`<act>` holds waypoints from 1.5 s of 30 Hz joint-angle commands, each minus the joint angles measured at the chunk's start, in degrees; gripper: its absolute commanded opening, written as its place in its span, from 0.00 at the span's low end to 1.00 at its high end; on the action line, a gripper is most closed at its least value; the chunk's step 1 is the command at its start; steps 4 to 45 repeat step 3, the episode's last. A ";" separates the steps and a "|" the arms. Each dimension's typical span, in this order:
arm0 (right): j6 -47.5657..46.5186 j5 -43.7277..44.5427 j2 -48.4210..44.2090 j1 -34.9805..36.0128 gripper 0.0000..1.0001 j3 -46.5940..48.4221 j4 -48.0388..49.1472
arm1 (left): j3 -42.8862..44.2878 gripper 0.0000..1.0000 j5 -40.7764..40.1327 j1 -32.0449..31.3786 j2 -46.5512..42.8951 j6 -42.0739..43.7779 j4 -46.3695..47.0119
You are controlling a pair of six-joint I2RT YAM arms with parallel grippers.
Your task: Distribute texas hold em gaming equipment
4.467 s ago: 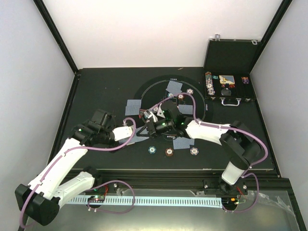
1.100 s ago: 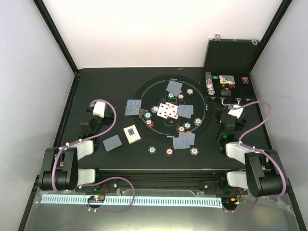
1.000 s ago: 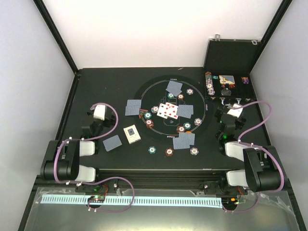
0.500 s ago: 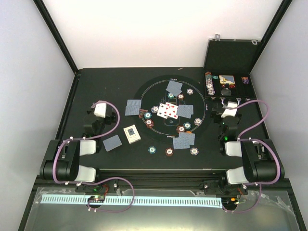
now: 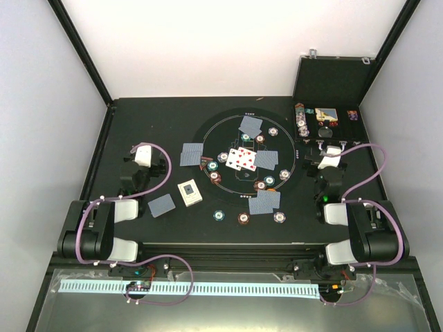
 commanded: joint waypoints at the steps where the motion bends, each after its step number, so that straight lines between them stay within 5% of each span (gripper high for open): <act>1: -0.57 -0.41 -0.31 -0.45 1.00 1.03 2.03 | 1.20 0.99 -0.38 -0.32 -0.23 -0.80 0.53; 45: -0.61 -0.40 -0.47 -0.46 1.00 0.83 2.31 | 1.20 0.99 -0.45 -0.32 -0.25 -0.84 0.51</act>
